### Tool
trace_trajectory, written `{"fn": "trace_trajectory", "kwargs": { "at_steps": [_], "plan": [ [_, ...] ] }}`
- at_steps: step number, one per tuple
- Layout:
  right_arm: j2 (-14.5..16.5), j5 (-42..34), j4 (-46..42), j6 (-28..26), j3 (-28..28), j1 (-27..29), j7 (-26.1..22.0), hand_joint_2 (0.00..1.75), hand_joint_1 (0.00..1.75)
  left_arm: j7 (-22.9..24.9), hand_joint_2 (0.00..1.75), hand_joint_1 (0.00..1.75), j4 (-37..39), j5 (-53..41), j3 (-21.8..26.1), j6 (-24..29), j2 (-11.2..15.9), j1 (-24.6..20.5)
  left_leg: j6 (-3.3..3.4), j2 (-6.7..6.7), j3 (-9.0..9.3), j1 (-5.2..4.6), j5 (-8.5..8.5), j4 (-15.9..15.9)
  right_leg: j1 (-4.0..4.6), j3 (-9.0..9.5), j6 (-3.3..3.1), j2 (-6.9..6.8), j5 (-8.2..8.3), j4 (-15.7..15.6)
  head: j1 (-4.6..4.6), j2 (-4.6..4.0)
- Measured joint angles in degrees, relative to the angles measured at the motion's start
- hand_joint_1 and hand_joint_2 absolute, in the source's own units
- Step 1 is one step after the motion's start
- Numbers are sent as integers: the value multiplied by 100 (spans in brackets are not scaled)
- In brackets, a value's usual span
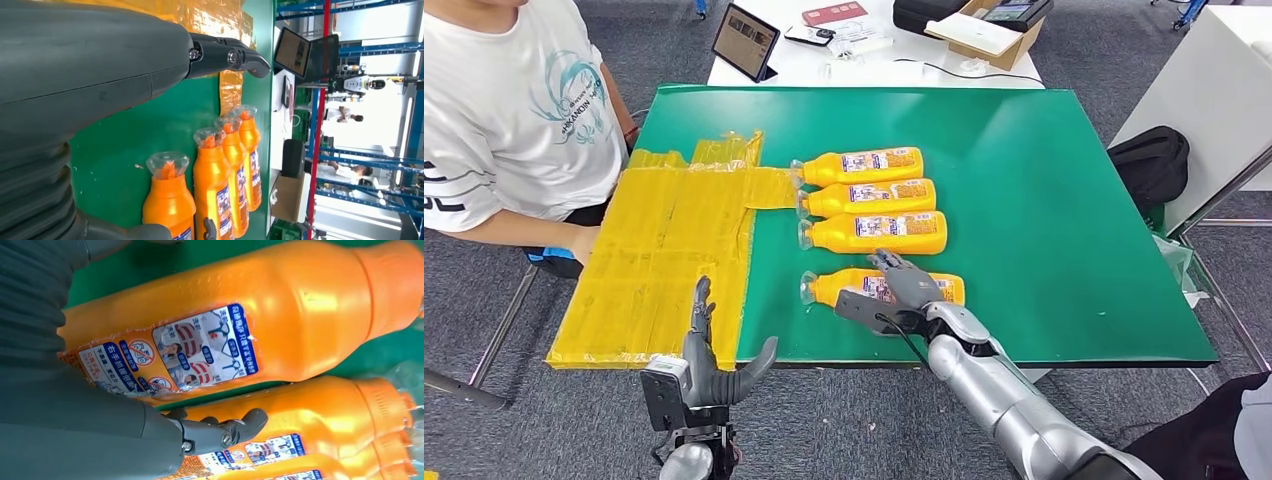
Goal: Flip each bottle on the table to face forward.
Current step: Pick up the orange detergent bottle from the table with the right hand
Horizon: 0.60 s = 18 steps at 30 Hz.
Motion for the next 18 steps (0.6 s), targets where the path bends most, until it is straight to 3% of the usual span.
{"fn": "trace_trajectory", "kwargs": {
  "at_steps": [12, 18],
  "plan": [
    [-131, -37, -257, 39, 102, 132, 34, 175, 0, -4, 175, 0, 0, 3, 8, 0, 0, 3, -2, 1, -1, 0, -4, 0, 0, -2, -1, 1, -1, 0, 1, -1],
    [-226, 170, -256, -170, 156, 143, 427, 175, 0, -6, 175, 0, -1, 11, 11, 47, 0, 10, -1, 1, -2, 0, -4, 0, 0, -1, -1, 1, -1, 0, 1, 0]
  ]
}}
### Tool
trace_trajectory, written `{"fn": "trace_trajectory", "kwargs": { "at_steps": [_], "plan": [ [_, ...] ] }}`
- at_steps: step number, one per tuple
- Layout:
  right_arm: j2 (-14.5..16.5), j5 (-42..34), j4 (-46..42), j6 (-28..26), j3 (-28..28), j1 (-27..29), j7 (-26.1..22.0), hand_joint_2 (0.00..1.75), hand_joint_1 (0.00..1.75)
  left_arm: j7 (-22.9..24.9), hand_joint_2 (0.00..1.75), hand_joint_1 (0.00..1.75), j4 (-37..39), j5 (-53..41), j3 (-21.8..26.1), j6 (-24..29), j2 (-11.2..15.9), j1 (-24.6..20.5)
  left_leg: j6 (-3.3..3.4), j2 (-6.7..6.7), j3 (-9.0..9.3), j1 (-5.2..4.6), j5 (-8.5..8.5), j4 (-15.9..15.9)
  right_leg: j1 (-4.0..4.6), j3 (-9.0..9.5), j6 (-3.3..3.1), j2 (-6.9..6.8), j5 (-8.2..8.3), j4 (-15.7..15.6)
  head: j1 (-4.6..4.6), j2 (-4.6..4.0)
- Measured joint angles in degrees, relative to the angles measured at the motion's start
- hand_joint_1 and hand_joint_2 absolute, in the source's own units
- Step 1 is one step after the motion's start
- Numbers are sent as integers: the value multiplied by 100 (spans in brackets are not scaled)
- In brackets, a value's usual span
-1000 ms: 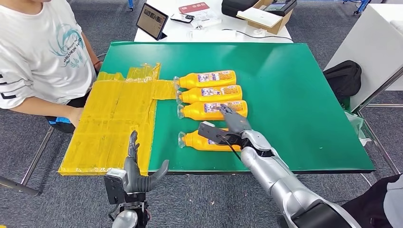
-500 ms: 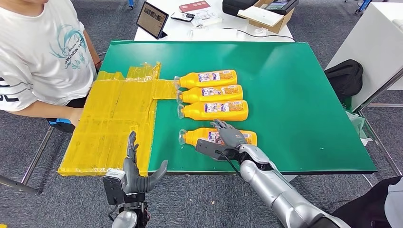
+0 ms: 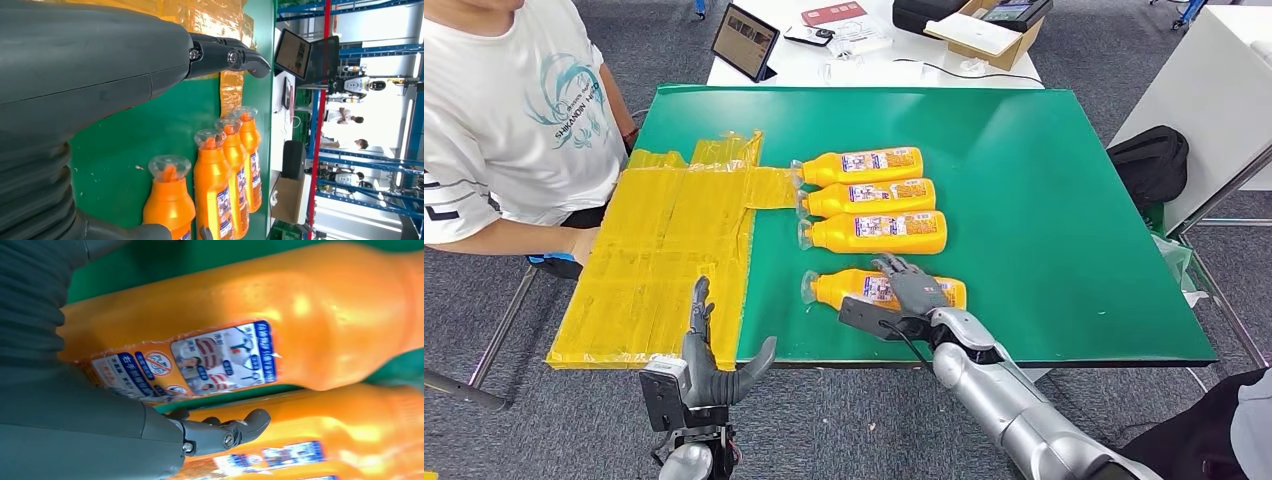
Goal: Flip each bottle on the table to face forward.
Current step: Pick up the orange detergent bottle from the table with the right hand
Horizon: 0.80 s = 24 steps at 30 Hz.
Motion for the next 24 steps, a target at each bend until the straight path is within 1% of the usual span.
{"fn": "trace_trajectory", "kwargs": {
  "at_steps": [8, 11, 16, 17, 20, 21, 24],
  "plan": [
    [-89, 674, 1, -288, 33, 5, 901, 175, 0, 34, 175, 0, -3, 0, 19, 50, 0, 86, 0, 1, -1, 0, 0, 0, 0, -1, 0, 1, 0, 0, 0, 0],
    [-124, 769, 1, -290, 31, 4, 1042, 175, 0, 60, 175, 0, -3, 0, 26, 50, 0, 102, 0, 0, -1, 0, 0, 0, 0, 0, 0, 0, 0, 0, 0, 0],
    [-169, 824, 10, -163, -5, 1, 1096, 175, 1, 88, 175, 0, -3, 0, 53, 47, 0, 119, 0, 1, 0, 0, 0, 0, 0, -1, 0, 0, 0, 0, 0, 0],
    [-175, 817, 12, -112, -16, -1, 1103, 175, 38, 95, 175, 0, -3, 0, 60, 46, -1, 123, 0, 1, 0, 0, 0, 0, 0, 0, 0, 0, 0, 0, 0, -1],
    [-186, 715, 27, 56, -56, -3, 1084, 175, 166, 111, 175, 0, -2, 1, 76, 40, -8, 134, 0, 0, 0, 0, 0, 0, 0, 0, 0, 0, 0, -1, 0, -1],
    [-187, 652, 38, 90, -73, -5, 1051, 175, 173, 116, 175, 0, -1, 1, 78, 38, -9, 135, 0, -1, 0, 0, 0, 0, 0, 0, 0, 0, 0, -1, 0, 0],
    [-188, 421, 85, 97, -158, -20, 895, 175, 175, 123, 175, 0, 5, 9, 76, 28, -10, 135, 0, -1, 4, 0, 0, 0, 0, 3, 0, 0, 0, -2, 0, 0]
  ]
}}
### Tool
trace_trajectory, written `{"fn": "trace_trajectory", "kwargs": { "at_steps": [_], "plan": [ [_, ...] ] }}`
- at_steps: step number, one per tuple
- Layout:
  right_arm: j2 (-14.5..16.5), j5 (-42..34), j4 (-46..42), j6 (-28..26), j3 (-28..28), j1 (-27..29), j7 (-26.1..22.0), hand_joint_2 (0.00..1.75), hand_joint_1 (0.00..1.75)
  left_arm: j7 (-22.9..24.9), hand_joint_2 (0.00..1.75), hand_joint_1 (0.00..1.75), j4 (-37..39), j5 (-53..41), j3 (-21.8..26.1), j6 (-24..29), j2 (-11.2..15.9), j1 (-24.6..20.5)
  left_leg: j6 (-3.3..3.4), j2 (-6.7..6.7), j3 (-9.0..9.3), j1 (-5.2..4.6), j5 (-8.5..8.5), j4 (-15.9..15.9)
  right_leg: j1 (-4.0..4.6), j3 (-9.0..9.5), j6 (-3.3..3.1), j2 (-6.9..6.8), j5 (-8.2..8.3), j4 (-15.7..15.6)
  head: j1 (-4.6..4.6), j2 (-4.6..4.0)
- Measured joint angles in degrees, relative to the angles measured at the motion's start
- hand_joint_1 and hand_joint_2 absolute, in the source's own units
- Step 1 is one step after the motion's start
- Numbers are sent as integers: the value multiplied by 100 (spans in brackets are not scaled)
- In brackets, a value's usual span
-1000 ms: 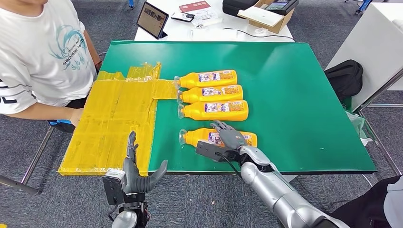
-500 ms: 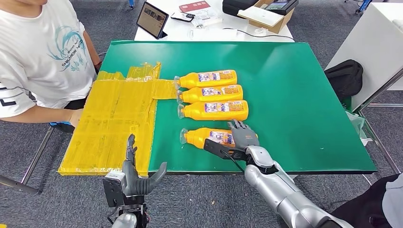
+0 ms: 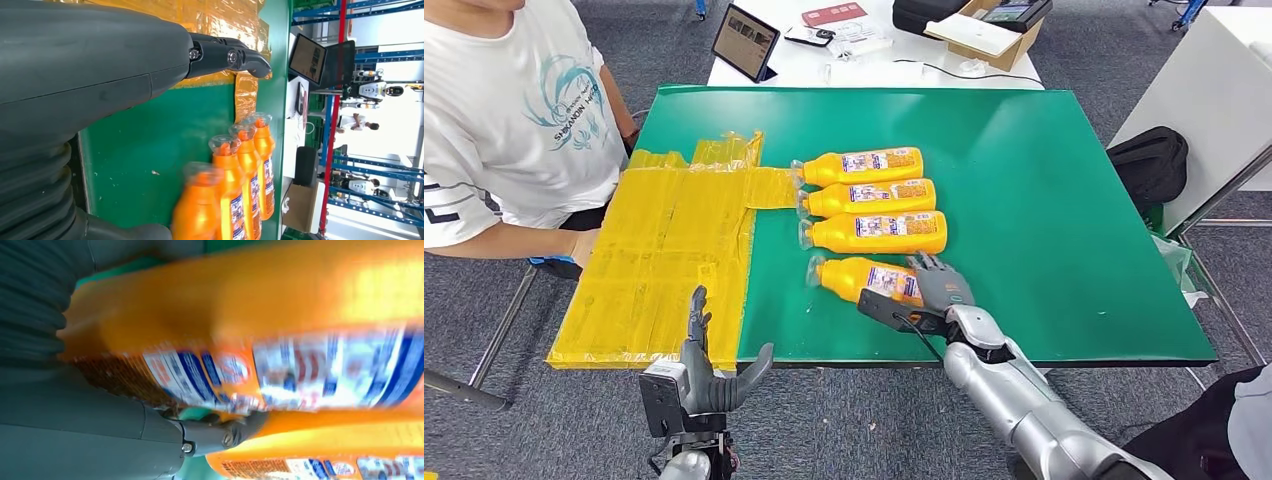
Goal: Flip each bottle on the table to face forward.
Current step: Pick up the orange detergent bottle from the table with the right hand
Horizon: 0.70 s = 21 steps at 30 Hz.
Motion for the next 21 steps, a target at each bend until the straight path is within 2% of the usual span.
{"fn": "trace_trajectory", "kwargs": {
  "at_steps": [15, 17, 21],
  "plan": [
    [4, -526, 130, -136, -313, -4, -501, 175, 175, 9, 175, 0, 48, 94, -15, -31, -47, -12, 0, 1, 8, 1, 0, 0, 1, 6, 0, 1, 0, 0, 1, 0],
    [21, -714, 67, -447, -394, 88, -860, 175, 175, -13, 175, 0, 50, 119, -16, -28, -47, -12, 0, 1, 6, 1, -1, 0, 1, 8, 0, 1, 0, 0, 2, 0],
    [225, -1085, -564, -1638, -653, 672, -2037, 175, 175, -55, 175, 0, 51, 243, -71, -69, -47, -14, -1, 1, -5, 1, -1, 0, 2, -6, 0, 1, 1, 2, -1, 0]
  ]
}}
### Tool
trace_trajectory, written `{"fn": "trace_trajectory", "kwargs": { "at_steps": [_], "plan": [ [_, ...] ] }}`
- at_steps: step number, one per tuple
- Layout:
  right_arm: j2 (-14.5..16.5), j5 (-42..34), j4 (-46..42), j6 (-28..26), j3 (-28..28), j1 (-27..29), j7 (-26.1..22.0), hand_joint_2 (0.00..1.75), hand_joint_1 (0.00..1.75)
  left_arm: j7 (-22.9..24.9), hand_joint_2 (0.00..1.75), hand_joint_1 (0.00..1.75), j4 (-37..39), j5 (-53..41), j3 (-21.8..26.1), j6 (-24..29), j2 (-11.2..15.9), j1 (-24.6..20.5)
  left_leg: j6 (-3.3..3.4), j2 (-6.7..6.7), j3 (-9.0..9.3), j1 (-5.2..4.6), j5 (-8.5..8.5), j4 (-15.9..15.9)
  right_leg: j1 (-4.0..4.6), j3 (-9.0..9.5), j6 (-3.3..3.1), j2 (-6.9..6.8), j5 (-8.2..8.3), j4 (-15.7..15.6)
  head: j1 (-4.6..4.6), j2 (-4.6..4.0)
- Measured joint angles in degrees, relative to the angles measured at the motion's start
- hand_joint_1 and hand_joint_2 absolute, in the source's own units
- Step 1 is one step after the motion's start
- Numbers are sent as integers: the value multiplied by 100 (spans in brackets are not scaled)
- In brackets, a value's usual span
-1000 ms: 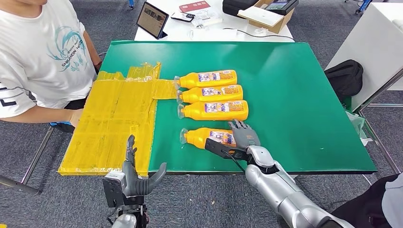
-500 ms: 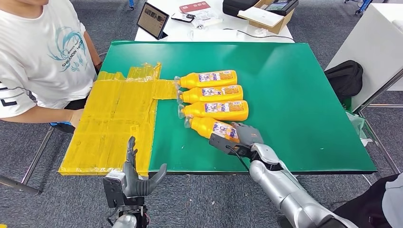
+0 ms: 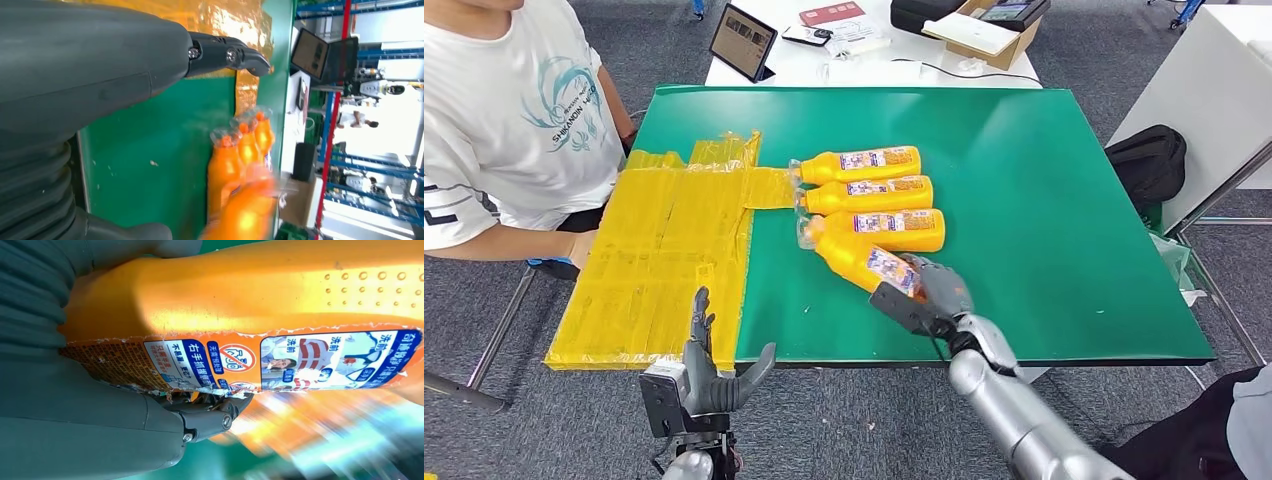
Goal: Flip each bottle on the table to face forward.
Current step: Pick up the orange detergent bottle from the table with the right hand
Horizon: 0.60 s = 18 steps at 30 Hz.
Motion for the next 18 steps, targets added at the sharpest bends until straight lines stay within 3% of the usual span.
{"fn": "trace_trajectory", "kwargs": {
  "at_steps": [4, 9, 18],
  "plan": [
    [237, -157, -796, -784, -233, 477, -781, 175, 175, 27, 175, 0, 0, 242, -118, -248, 0, -23, -1, -3, -13, 5, 0, 0, 3, -15, -2, -2, -3, 1, -1, 0],
    [433, -218, -1309, -1713, -493, 882, -1771, 175, 175, 272, 175, 0, -3, 841, -315, -1009, 11, -101, -1, -3, -24, 1, -2, -1, -1, -23, -2, 0, -4, 0, 2, -1],
    [800, -339, -1026, -1778, -429, 1133, -2462, 175, 175, 721, 175, 0, -204, 1947, -657, -2335, 101, -149, -2, 0, -27, 3, -2, -1, 2, -26, -2, 0, -4, 1, 1, 0]
  ]
}}
